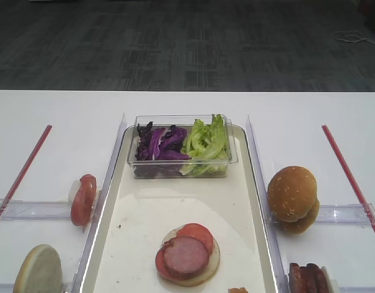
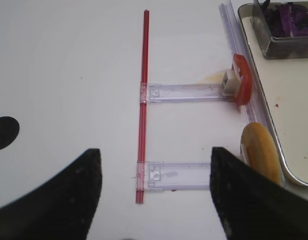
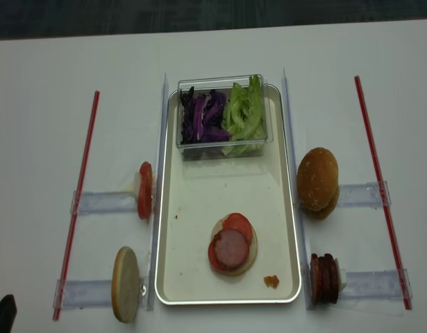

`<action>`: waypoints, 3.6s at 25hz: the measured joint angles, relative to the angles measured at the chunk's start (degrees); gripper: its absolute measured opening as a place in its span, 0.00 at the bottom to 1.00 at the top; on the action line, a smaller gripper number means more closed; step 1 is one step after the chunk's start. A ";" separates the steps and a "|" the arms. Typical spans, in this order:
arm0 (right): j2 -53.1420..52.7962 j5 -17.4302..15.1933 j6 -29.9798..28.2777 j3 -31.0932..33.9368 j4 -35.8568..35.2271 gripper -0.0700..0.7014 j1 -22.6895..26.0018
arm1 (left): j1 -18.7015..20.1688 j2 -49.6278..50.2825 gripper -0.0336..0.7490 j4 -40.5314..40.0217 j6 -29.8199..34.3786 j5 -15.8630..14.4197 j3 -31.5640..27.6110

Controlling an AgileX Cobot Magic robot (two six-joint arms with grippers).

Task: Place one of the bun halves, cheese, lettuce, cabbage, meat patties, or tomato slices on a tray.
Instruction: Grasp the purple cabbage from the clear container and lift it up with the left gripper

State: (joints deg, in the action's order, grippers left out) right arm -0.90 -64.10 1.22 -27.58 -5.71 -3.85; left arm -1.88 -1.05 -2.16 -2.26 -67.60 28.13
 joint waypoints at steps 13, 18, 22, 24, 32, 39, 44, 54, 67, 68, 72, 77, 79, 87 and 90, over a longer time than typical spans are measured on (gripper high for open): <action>0.00 0.11 -0.23 0.00 0.00 0.61 0.00 | 0.00 0.00 0.65 0.00 0.11 0.00 0.00; 0.00 0.11 -0.23 0.00 0.00 0.61 0.00 | 0.00 0.00 0.65 0.00 0.67 0.09 0.00; 0.00 0.11 -0.23 0.00 0.00 0.61 0.00 | 0.00 0.00 0.65 0.00 0.88 0.09 0.00; 0.00 0.11 -0.23 0.00 0.00 0.61 0.00 | 0.00 0.00 0.65 0.00 0.88 0.09 0.26; 0.00 0.11 -0.23 0.00 0.00 0.61 0.00 | 0.00 1.75 0.65 -1.14 0.88 -0.20 2.26; 0.00 0.11 -0.23 0.00 0.00 0.61 0.00 | 0.00 7.64 0.65 -1.36 -0.15 0.60 3.31; 0.00 0.11 -0.23 0.00 0.10 0.61 0.00 | 0.51 12.27 0.65 -1.36 -1.39 1.73 4.68; 0.00 0.11 -0.23 0.00 0.10 0.61 0.00 | 0.51 22.68 0.65 -1.36 -1.84 2.27 7.39; 0.00 0.11 -0.23 0.00 0.10 0.61 0.00 | 0.51 36.76 0.65 -1.36 -1.84 3.38 12.29; 0.00 0.11 -0.23 0.00 0.10 0.61 0.00 | 0.51 37.73 0.65 -1.36 -1.84 3.52 12.51; 0.00 0.11 -0.23 0.00 0.10 0.61 0.00 | 0.51 41.71 0.65 -1.36 -1.84 3.63 14.06; 0.00 0.11 -0.23 0.00 0.10 0.61 0.00 | 0.51 46.68 0.65 -1.36 -1.84 4.24 15.56; 0.00 0.11 -0.13 0.00 0.10 0.61 0.00 | 0.51 48.66 0.65 -1.36 -1.84 4.76 16.16; 0.00 0.11 -0.13 0.00 0.10 0.61 0.00 | 0.51 55.32 0.65 -1.36 -1.64 7.03 19.75; 0.00 0.11 -0.13 0.00 0.10 0.61 0.00 | 0.51 57.89 0.65 -1.36 -1.64 7.13 21.26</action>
State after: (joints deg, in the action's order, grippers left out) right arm -0.90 -63.99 1.09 -27.58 -5.61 -3.85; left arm -1.37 56.85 -3.52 -3.90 -60.47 49.39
